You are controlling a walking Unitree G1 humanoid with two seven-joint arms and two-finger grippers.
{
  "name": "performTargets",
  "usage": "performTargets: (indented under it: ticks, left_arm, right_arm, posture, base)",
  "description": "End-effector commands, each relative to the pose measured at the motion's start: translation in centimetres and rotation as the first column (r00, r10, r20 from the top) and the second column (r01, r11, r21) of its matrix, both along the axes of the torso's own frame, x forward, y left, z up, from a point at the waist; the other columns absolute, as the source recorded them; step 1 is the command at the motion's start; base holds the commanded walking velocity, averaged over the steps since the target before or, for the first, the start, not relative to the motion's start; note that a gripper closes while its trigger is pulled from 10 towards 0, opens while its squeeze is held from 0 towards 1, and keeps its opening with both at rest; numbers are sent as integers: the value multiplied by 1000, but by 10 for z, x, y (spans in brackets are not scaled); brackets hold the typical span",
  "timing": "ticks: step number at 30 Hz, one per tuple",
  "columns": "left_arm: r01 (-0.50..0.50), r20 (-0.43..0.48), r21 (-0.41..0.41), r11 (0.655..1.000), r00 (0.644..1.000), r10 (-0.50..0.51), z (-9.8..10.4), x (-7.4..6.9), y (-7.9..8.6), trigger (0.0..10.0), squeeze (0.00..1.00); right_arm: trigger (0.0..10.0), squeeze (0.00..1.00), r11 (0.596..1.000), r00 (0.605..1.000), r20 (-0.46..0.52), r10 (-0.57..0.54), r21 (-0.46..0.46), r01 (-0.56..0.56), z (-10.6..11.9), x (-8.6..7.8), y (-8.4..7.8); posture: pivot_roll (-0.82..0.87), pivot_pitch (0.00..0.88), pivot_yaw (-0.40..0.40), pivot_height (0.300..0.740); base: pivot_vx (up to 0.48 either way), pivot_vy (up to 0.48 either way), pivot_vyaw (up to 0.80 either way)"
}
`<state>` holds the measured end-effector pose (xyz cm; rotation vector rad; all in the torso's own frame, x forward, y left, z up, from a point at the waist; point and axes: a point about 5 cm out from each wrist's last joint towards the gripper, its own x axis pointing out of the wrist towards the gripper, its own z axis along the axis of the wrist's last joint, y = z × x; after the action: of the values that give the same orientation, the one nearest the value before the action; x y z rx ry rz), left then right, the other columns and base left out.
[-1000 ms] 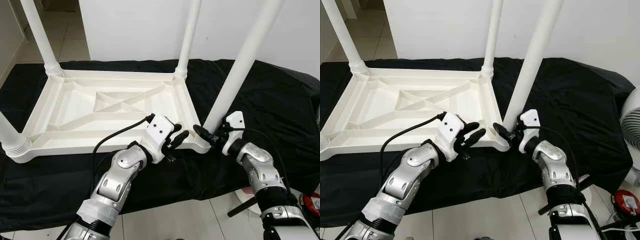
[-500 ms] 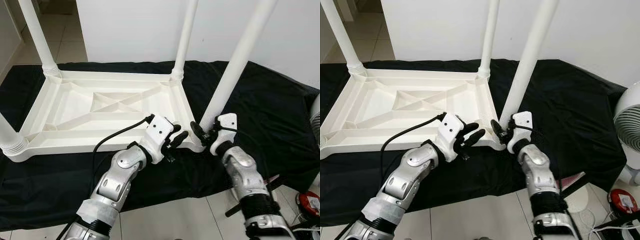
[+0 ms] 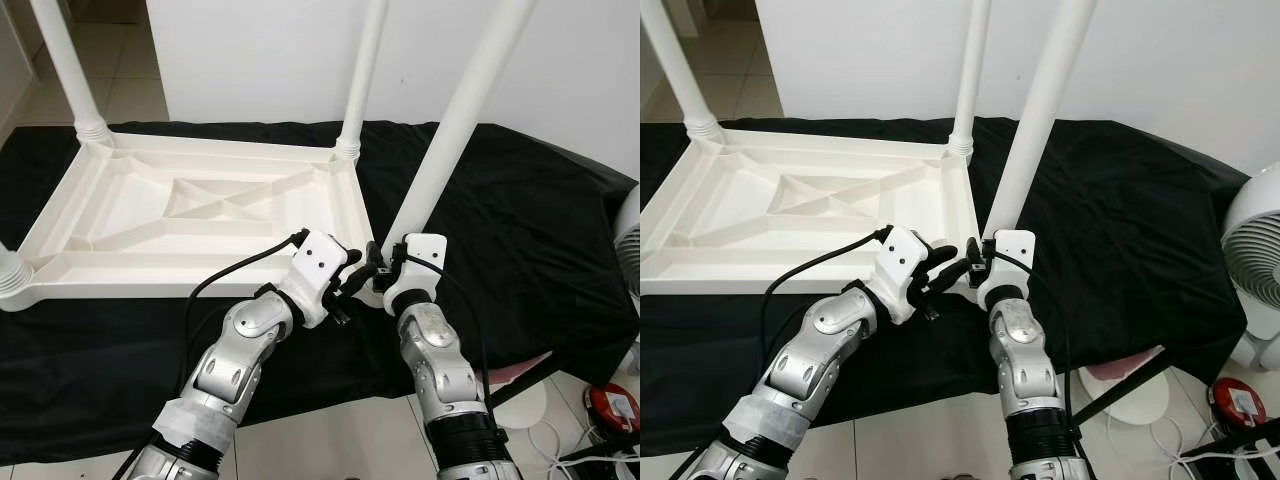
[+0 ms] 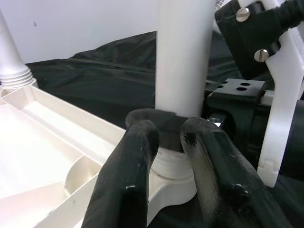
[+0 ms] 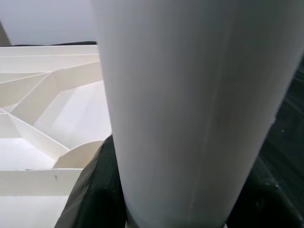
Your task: Building children table
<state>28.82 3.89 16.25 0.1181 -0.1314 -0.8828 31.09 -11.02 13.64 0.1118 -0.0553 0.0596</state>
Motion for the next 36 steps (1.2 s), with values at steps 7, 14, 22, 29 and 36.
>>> performTargets:
  ticks: [7, 14, 22, 29, 36]
  left_arm:
    - [-12, -5, 4, 1000, 1000, 12, -3, -2, 1, 10000, 0]
    - [-22, -8, 0, 1000, 1000, 22, -3, -2, 2, 10000, 0]
    - [14, -36, 19, 1000, 999, -14, -8, -6, 4, 10000, 0]
    - [46, -51, 34, 998, 998, -44, -12, -12, 6, 10000, 0]
    - [115, -89, 38, 993, 990, -112, -13, -19, 8, 10000, 0]
  right_arm:
    - [10000, 1000, 1000, 1000, 11, 4, 13, -4, 7, -5, 6]
    - [10000, 1000, 997, 996, 72, 61, 36, -63, 18, -8, 3]
    - [10000, 16, 973, 970, 78, 229, -51, -226, 19, -5, -21]
    - [10000, 0, 916, 923, 60, 380, -158, -368, 17, -2, -37]
    - [10000, 0, 806, 833, -19, 553, -244, -540, 16, 9, -56]
  posture:
    - [91, 0, -107, 740]
    - [90, 0, -115, 740]
    - [90, 0, -121, 740]
    - [92, 0, -120, 740]
    - [94, 0, -111, 740]
  base:
    - [0, 0, 0]
    - [0, 0, 0]
    - [0, 0, 0]
    - [0, 0, 0]
    - [0, 0, 0]
